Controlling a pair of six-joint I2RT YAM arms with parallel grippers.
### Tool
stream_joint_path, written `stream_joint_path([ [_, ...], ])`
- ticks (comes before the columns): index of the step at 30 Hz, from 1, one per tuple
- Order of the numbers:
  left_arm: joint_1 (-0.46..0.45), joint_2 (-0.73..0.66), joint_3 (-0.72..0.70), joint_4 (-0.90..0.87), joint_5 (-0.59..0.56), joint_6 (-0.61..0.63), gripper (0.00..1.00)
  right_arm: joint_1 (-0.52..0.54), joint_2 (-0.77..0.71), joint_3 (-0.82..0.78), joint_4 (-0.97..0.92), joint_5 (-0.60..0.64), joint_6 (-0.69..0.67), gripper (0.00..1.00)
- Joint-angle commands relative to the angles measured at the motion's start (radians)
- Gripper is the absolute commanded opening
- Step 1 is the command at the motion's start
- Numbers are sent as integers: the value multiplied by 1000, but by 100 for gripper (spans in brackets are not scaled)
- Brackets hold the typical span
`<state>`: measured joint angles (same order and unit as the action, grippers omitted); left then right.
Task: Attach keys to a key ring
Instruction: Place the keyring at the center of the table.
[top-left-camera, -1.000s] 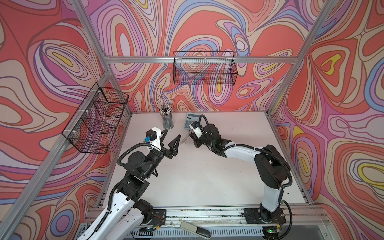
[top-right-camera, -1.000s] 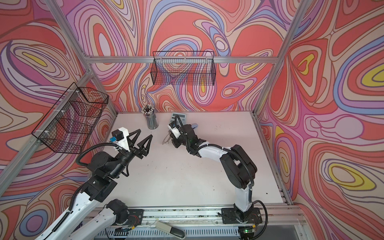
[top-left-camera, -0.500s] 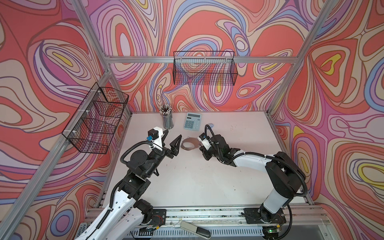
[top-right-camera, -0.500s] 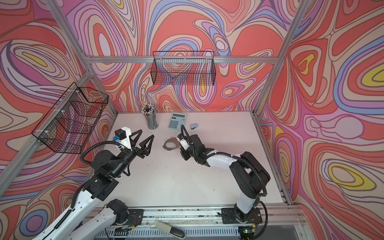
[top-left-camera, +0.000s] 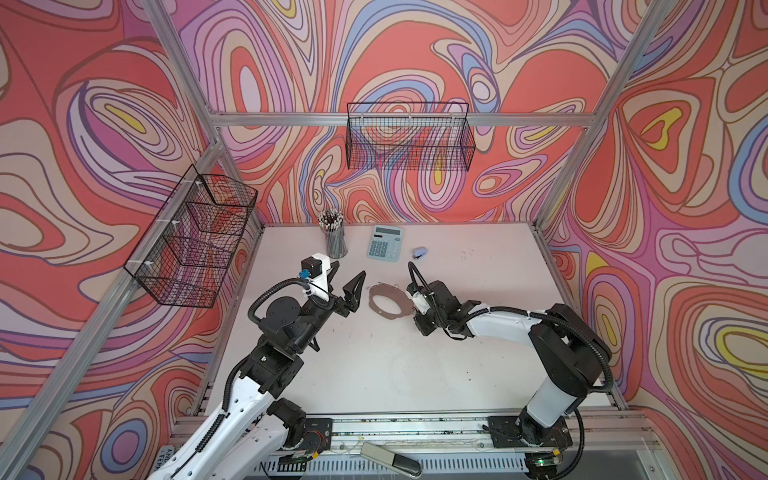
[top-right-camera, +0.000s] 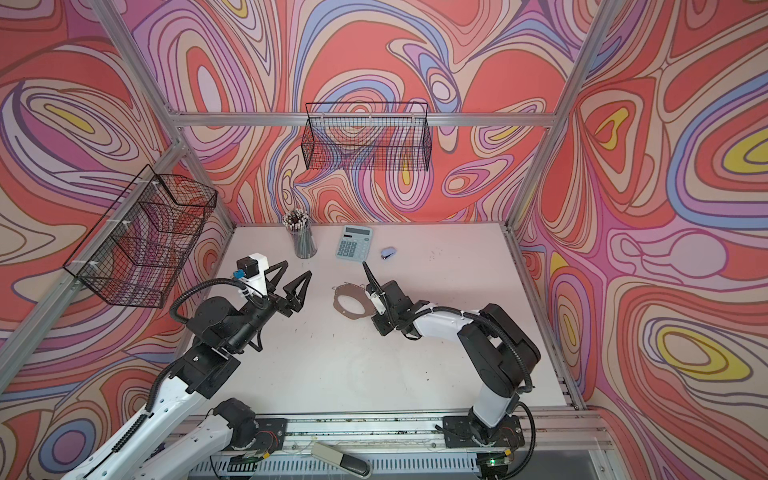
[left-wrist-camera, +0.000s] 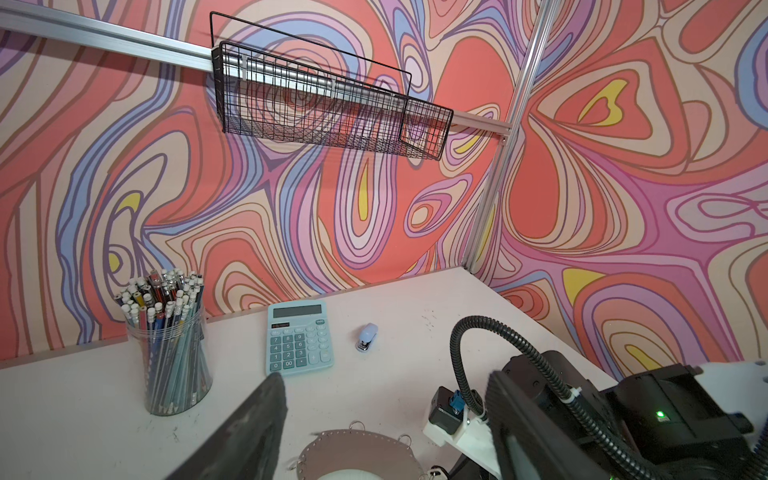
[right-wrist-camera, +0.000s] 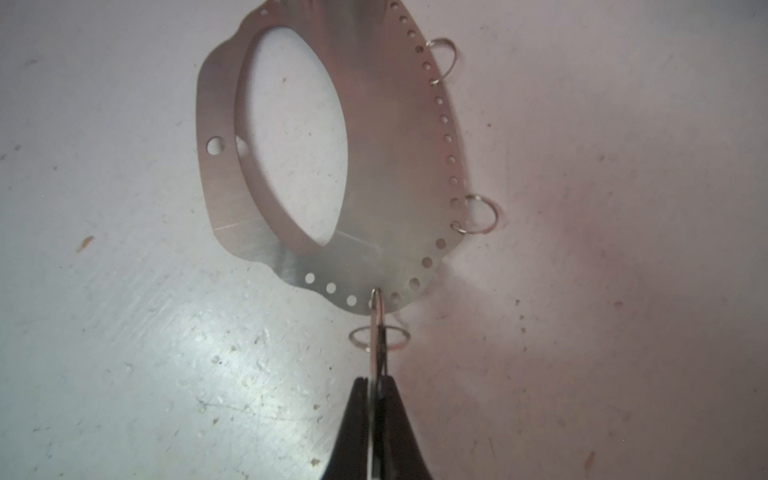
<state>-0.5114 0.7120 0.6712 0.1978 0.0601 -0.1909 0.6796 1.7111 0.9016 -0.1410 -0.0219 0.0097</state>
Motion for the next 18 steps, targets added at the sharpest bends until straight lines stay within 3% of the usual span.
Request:
stream_joint_path([
  [1,2,6,28,-49,-31,-4,78,0,-17,0,-23,23,26,13],
  [5,2,-2,24,-66,-53,-1,79,-3,-32,2,-47,52,25,21],
  [8,2,-12,23,-92,-58,-3,79,-2,-54,7,-86,53,45,20],
  [13,2,-25,12,-117,-78,-19,79,-3,-157,-31,-104,73,159,24],
  [18,2,19,21,-156,-189,-31,87,-7,-293,-110,8,118,255,31],
])
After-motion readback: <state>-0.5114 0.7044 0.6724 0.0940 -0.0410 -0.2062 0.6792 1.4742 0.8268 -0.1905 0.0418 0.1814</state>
